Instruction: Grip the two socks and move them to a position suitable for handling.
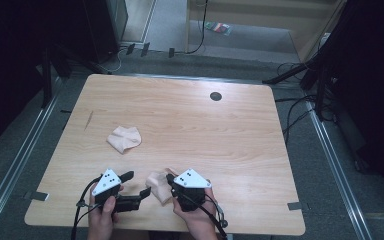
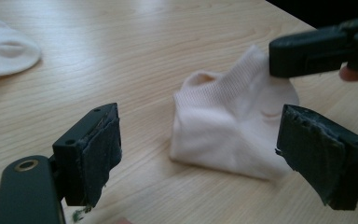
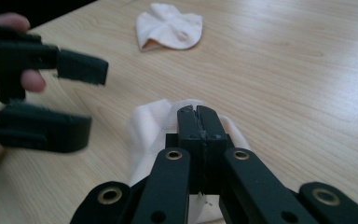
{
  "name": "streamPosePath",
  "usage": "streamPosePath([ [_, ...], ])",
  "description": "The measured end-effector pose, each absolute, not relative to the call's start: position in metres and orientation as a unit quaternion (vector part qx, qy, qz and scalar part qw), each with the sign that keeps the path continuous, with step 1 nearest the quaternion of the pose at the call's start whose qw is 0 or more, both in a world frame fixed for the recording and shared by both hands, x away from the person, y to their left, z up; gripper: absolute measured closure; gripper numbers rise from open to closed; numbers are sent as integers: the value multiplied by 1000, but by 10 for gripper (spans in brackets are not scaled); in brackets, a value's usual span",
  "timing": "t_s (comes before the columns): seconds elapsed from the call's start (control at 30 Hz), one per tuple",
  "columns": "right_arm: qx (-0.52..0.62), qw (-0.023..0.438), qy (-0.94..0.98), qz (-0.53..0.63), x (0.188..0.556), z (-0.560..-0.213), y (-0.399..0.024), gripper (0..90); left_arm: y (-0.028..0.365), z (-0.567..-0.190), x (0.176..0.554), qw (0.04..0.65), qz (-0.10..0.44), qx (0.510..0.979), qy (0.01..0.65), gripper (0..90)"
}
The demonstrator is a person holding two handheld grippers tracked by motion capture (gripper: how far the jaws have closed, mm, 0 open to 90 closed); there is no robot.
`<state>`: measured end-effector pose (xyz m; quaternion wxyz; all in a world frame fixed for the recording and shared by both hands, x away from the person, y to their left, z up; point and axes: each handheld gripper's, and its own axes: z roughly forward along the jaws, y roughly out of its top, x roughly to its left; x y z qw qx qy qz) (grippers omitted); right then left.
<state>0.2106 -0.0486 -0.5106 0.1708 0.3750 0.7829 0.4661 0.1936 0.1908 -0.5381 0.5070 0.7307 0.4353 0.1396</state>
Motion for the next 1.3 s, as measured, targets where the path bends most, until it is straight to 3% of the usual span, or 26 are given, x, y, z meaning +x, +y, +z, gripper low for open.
streamPosePath([
  [0.23, 372, 167, 775, 483, 203, -491, -44, 900, 154, -542, 181, 482, 139, 761, 411, 132],
  [0.33, 369, 167, 773, 489, 200, -486, -43, 900, 146, -543, 178, 480, 132, 771, 397, 65],
  [0.43, 366, 158, 764, 508, 195, -474, -42, 900, 133, -544, 179, 444, 142, 779, 419, 93],
  [0.53, 363, 153, 761, 516, 192, -469, -42, 900, 132, -544, 181, 444, 144, 773, 429, 278],
  [0.57, 358, 152, 759, 522, 191, -466, -41, 900, 135, -542, 180, 460, 142, 769, 420, 278],
  [0.6, 355, 148, 757, 528, 188, -463, -40, 900, 136, -541, 180, 466, 144, 769, 414, 488],
  [0.67, 351, 143, 753, 537, 187, -460, -40, 900, 140, -537, 178, 474, 153, 770, 399, 755],
  [0.73, 348, 141, 748, 548, 185, -457, -41, 900, 144, -531, 175, 475, 178, 769, 389, 891],
  [0.83, 357, 147, 732, 562, 188, -456, -47, 900, 158, -514, 168, 467, 261, 742, 404, 900],
  [0.87, 361, 144, 728, 565, 189, -455, -49, 900, 158, -514, 168, 467, 261, 742, 404, 900],
  [0.9, 363, 139, 723, 571, 190, -455, -51, 900, 164, -504, 163, 463, 305, 730, 401, 900],
  [0.93, 363, 139, 723, 571, 190, -455, -51, 900, 164, -504, 163, 463, 305, 730, 401, 900],
  [0.97, 368, 138, 718, 574, 192, -456, -54, 900, 164, -495, 155, 448, 365, 719, 386, 900],
  [1.07, 379, 127, 718, 570, 198, -461, -57, 900, 159, -491, 148, 435, 407, 717, 363, 900],
  [1.1, 384, 129, 721, 562, 201, -465, -59, 900, 149, -496, 153, 416, 389, 746, 346, 900],
  [1.13, 384, 129, 721, 562, 201, -465, -59, 900, 149, -496, 153, 416, 389, 746, 346, 895],
  [1.17, 400, 137, 729, 538, 208, -478, -63, 900, 142, -511, 161, 411, 337, 775, 341, 887],
  [1.2, 400, 137, 729, 538, 208, -478, -63, 900, 142, -511, 161, 411, 337, 775, 341, 856],
  [1.23, 427, 140, 731, 513, 217, -494, -72, 900, 140, -523, 168, 411, 283, 797, 342, 794],
  [1.3, 445, 161, 741, 477, 222, -507, -81, 900, 142, -528, 171, 437, 252, 791, 346, 657],
])
